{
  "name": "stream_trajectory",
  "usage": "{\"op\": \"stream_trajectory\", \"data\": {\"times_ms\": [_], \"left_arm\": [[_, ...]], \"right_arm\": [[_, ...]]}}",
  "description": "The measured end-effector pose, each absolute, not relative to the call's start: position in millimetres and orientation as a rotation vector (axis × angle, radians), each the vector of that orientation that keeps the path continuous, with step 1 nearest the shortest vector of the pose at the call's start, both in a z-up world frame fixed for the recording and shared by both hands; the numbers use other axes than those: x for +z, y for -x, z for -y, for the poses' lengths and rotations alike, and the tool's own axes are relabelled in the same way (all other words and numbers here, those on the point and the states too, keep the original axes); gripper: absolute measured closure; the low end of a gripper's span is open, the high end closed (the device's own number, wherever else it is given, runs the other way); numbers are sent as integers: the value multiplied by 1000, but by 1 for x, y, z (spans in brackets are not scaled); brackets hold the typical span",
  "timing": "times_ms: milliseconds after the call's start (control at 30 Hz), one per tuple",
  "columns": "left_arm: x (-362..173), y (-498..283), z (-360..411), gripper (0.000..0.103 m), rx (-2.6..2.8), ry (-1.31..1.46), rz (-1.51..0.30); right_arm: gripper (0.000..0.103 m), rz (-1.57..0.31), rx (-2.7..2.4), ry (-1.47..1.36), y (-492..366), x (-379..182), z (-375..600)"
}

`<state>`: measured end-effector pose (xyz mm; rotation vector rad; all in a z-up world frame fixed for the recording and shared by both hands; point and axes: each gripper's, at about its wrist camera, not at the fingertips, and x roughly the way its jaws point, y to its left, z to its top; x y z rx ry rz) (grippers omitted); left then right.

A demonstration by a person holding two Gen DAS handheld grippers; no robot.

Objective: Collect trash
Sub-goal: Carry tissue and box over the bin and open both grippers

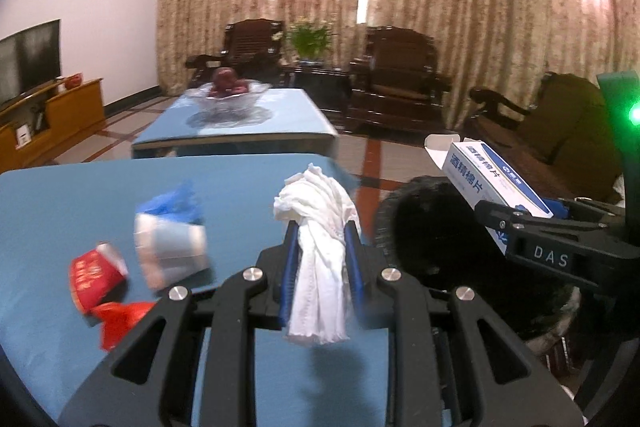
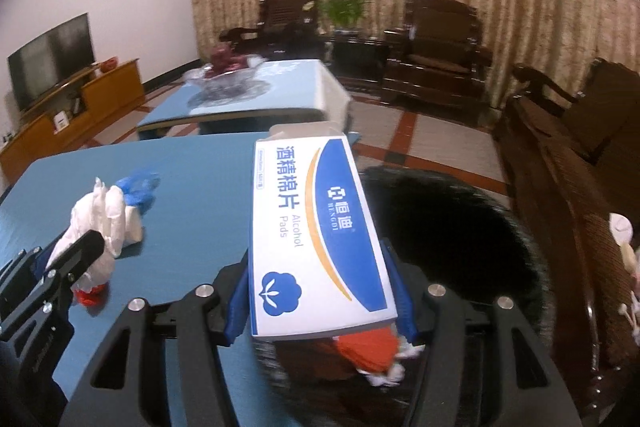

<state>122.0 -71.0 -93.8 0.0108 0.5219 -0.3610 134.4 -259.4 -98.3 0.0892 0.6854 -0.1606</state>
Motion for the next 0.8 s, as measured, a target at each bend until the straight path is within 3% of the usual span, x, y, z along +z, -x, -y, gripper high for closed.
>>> {"op": "stream_trajectory", "data": {"times_ms": [633, 733, 800], "left_arm": [[-114, -147, 197, 80, -601, 6, -555], [-119, -151, 204, 63, -624, 6, -564], [-119, -151, 204, 46, -633, 10, -559]], "right_arm": [[45, -717, -332, -121, -115, -122, 367], [44, -729, -361, -101, -114, -128, 374], [30, -731, -386, -95, -113, -131, 378]]}}
